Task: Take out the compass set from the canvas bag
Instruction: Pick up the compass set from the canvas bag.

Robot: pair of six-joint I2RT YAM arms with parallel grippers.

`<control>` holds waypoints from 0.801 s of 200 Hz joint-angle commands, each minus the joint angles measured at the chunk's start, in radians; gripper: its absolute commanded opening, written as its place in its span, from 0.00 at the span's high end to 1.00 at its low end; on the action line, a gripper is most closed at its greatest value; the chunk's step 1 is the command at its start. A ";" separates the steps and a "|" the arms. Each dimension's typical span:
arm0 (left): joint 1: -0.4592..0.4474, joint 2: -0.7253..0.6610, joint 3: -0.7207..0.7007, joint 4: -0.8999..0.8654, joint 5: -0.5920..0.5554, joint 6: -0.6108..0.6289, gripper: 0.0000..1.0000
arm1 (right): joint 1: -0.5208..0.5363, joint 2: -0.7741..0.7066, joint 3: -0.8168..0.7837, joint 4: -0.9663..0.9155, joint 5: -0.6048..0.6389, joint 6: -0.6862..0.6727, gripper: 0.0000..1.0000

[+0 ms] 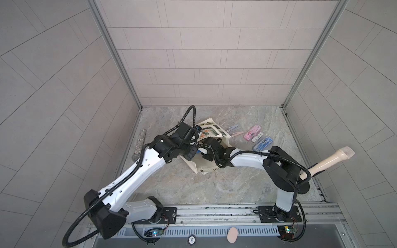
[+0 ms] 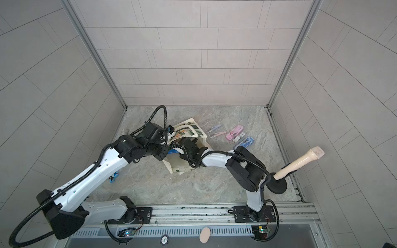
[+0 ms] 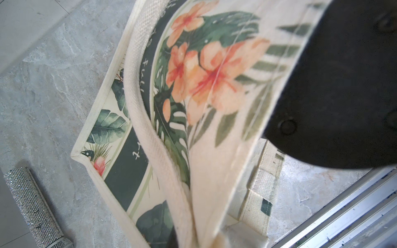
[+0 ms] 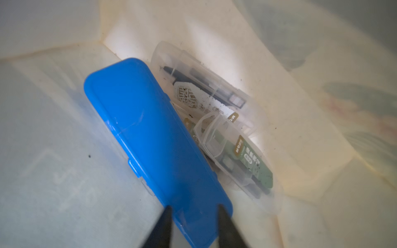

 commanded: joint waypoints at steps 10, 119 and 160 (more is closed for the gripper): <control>-0.004 -0.017 0.041 -0.011 0.026 0.006 1.00 | -0.035 -0.049 0.061 -0.061 -0.089 0.138 0.47; -0.004 -0.016 0.019 0.013 0.033 -0.005 1.00 | -0.018 -0.207 -0.161 0.062 0.016 1.574 0.43; -0.004 -0.023 0.006 0.021 0.038 -0.014 1.00 | -0.021 -0.152 -0.153 0.047 -0.030 1.881 0.43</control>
